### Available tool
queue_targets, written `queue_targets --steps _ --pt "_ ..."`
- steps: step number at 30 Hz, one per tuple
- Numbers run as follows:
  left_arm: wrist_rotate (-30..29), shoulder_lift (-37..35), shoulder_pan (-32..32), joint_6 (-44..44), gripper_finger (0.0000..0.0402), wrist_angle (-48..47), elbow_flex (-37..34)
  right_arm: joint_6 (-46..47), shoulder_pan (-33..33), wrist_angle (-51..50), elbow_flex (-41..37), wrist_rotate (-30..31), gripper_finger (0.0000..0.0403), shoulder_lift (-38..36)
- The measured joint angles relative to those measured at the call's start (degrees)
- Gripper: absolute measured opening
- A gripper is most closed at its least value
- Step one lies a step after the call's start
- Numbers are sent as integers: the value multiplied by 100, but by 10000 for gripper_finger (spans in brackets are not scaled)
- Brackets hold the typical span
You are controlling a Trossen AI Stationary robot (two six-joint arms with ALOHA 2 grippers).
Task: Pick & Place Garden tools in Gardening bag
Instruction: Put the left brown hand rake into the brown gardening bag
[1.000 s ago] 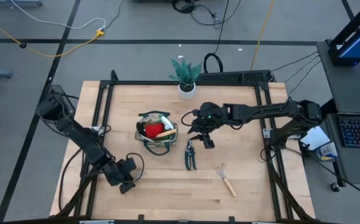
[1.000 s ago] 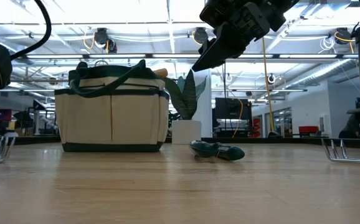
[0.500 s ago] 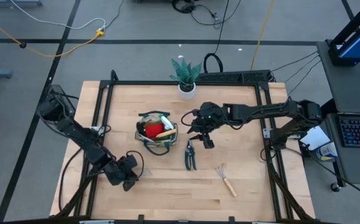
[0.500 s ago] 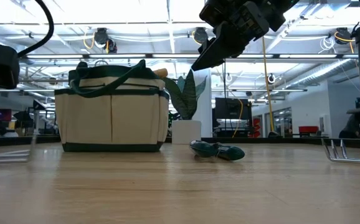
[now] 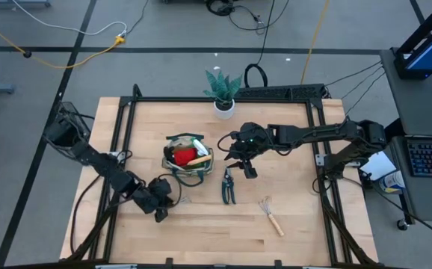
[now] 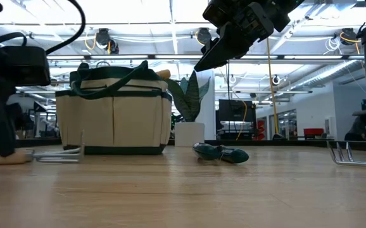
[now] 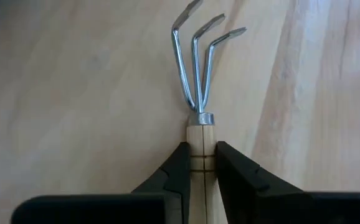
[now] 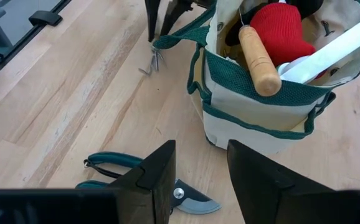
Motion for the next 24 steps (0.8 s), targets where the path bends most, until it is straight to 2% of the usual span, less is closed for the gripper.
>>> queue_targets --steps 8,15,20,24 --pt "22 8 340 1144 63 -239 508 2 0 -1 0 0 134 0" --pt "18 0 509 1652 64 -1121 1252 2 0 -2 0 -2 134 0" --pt "-98 0 501 2141 64 -1976 2048 2 0 -4 0 -2 134 0" --pt "-384 0 509 2467 64 -3176 2835 -2 0 -2 0 -2 134 0"
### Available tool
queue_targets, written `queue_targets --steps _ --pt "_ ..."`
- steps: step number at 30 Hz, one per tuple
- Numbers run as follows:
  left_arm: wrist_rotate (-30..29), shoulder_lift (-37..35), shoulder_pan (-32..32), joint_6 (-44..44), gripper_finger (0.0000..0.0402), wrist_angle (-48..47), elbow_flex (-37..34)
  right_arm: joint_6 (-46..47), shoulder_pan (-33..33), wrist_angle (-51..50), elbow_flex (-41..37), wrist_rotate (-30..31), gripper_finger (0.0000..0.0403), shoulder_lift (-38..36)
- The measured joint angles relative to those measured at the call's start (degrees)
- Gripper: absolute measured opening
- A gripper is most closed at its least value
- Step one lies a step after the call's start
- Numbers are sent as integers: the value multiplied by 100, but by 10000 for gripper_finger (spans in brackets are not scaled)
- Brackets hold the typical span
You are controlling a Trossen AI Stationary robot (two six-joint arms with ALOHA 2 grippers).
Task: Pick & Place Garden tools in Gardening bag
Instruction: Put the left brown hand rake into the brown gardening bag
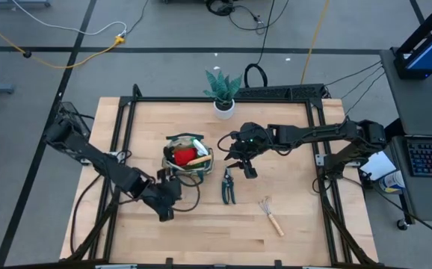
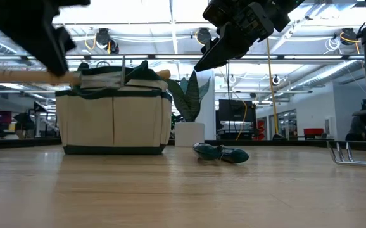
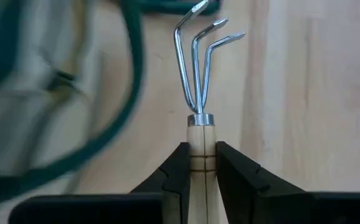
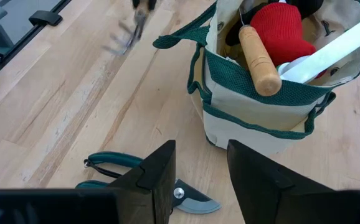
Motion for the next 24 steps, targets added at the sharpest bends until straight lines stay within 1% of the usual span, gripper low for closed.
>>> queue_targets --steps 6,9,11,16,22,24 --pt "-744 -4 190 489 64 -1570 1089 4 0 -2 0 0 134 0" --pt "-1127 -10 368 945 64 -2022 1511 4 0 -2 -2 0 134 0" --pt "-1242 -11 558 1252 64 -2206 1691 4 0 5 -34 0 134 0" --pt "-1317 -11 1196 1989 64 -2303 1809 4 0 -2 -148 -2 134 0" --pt "-1312 -9 1907 2503 64 -2461 1809 6 0 44 -197 0 134 0" --pt "-1218 -9 2081 2691 64 -2460 1809 0 0 135 -197 0 134 0"
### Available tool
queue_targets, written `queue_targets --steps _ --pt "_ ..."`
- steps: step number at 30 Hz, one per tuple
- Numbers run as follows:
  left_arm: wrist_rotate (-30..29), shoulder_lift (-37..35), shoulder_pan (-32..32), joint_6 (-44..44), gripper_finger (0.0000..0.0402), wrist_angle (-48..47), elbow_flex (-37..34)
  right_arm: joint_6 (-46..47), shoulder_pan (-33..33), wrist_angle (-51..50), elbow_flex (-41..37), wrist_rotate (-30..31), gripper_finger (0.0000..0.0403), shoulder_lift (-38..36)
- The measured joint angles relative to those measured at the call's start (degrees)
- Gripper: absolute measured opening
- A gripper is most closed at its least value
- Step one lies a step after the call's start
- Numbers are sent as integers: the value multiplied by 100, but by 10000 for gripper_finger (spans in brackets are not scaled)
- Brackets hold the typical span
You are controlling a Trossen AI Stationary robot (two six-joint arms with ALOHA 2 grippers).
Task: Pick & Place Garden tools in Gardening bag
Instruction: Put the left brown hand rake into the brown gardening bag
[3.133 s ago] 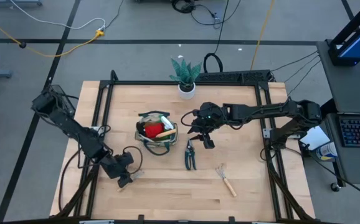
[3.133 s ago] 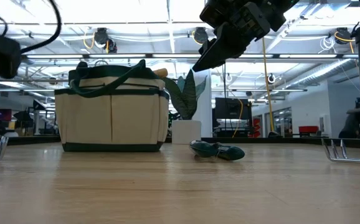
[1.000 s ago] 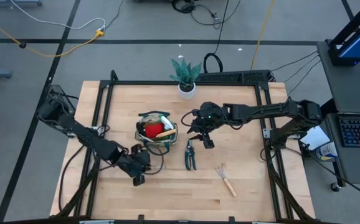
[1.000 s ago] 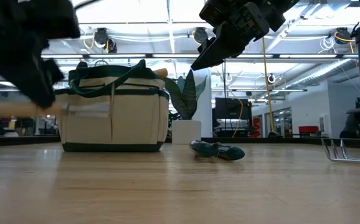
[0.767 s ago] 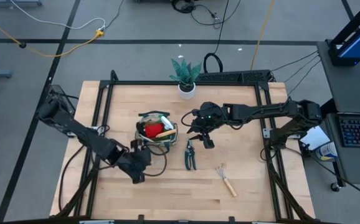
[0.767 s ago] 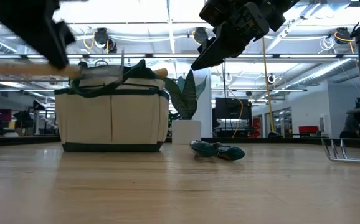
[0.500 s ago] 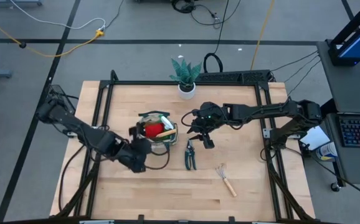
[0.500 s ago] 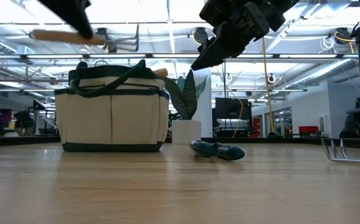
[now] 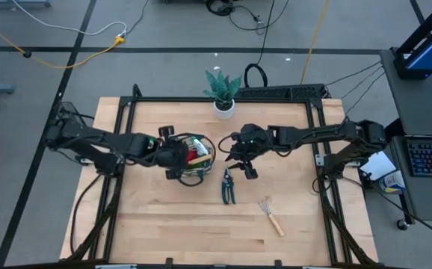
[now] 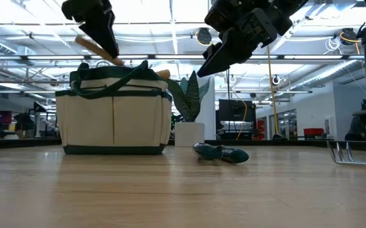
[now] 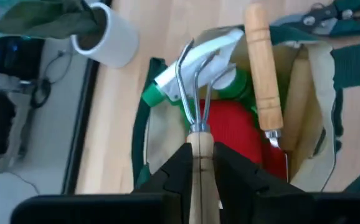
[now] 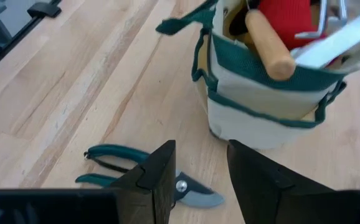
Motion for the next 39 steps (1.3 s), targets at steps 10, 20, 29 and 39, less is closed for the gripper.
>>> queue_targets --steps 10,20,29,39 --pt "675 301 373 195 64 9 0 -16 0 250 -2 0 134 0" --pt "1083 309 578 538 65 1 -2 -15 0 284 -2 0 134 0" --pt "1901 299 913 513 88 -9 0 -48 0 472 -2 2 134 0" --pt "2187 302 984 446 178 -194 0 -50 0 464 -2 2 134 0"
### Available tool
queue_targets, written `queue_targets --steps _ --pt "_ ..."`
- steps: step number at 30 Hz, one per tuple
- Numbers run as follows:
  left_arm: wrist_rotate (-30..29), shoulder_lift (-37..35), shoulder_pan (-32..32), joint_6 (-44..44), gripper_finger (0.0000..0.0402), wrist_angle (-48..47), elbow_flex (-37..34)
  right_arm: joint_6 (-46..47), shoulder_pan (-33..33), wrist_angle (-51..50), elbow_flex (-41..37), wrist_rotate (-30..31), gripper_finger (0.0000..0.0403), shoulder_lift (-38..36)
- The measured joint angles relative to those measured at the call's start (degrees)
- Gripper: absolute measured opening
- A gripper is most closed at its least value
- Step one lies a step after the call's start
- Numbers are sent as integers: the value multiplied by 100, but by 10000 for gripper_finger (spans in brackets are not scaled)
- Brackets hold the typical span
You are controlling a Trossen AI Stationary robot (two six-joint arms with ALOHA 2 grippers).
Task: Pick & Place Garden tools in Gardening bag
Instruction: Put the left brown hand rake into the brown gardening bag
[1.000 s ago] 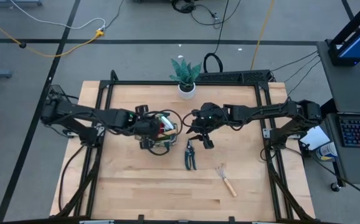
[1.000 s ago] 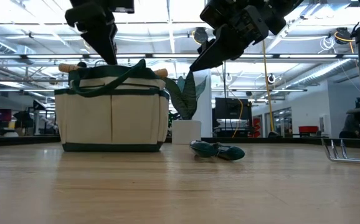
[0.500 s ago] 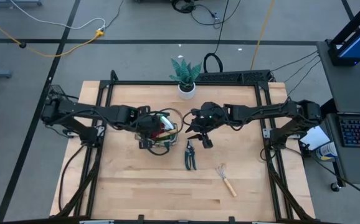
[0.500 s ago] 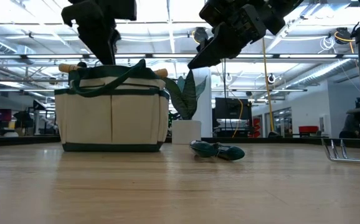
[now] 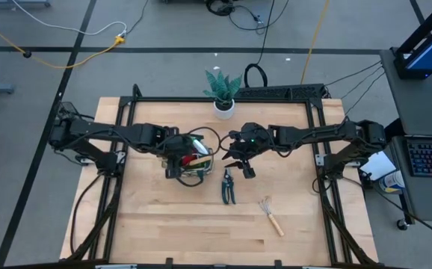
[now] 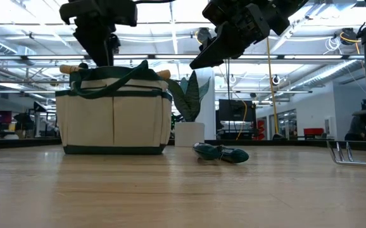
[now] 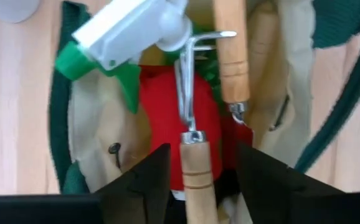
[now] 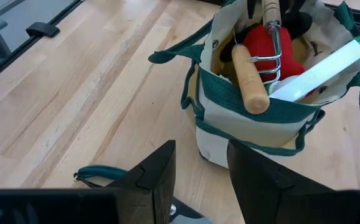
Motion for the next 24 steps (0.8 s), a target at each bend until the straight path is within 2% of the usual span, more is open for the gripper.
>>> queue_targets --steps 4,8,13,18,24 --pt "-186 0 0 -106 179 8 0 4 0 0 0 -2 134 0" --pt "-185 0 0 -105 155 55 0 7 0 0 0 -2 134 0" --pt "145 19 26 -153 125 86 -36 13 0 -2 0 -2 134 0" --pt "157 113 95 -220 120 192 -292 7 0 -2 0 -4 134 0" --pt "-235 145 164 -34 120 352 -355 -87 0 -4 0 -4 134 0"
